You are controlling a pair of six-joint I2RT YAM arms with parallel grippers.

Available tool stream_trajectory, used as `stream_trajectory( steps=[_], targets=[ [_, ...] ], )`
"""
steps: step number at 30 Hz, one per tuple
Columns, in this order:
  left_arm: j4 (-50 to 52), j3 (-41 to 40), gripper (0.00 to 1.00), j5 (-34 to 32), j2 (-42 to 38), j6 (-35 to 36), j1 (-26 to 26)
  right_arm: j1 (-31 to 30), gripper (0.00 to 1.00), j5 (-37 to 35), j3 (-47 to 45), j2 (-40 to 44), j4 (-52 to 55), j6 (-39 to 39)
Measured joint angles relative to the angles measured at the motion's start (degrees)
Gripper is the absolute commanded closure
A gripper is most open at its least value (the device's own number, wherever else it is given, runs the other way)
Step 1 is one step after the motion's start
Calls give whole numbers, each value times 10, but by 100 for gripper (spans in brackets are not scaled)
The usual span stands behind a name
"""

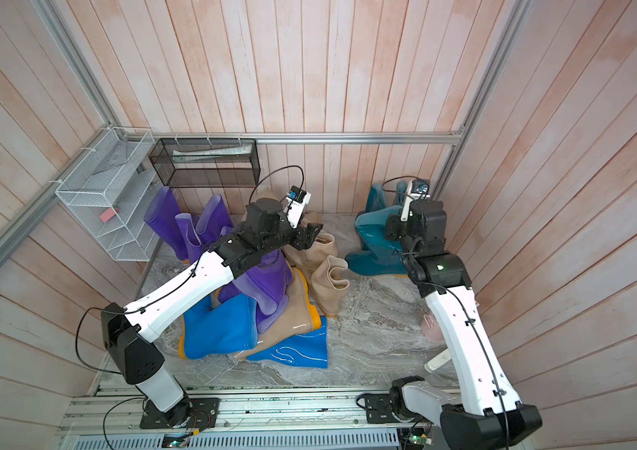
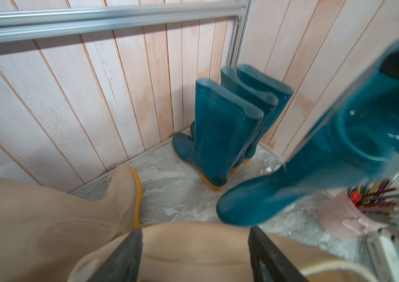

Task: Match and arrange rain boots in pairs
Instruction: Place the rain boot at the center of the board.

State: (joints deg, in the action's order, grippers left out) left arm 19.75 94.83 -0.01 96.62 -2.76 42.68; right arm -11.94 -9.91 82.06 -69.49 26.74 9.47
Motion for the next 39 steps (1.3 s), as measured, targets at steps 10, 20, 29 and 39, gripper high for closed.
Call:
stream_trajectory(
  steps=[10,20,29,39],
  targets=[
    [14,-186,61,-9,-136,-3,-7,2,100,83,2,-33,-37,45],
    [-1,-249,50,24,-164,-43,-33,1,100,111,2,-90,-145,117],
    [-9,-253,36,45,-167,-58,-33,0,100,112,0,-203,-251,197],
    [-11,-226,23,63,-146,-60,-33,-23,100,108,-106,-195,-335,259]
  ],
)
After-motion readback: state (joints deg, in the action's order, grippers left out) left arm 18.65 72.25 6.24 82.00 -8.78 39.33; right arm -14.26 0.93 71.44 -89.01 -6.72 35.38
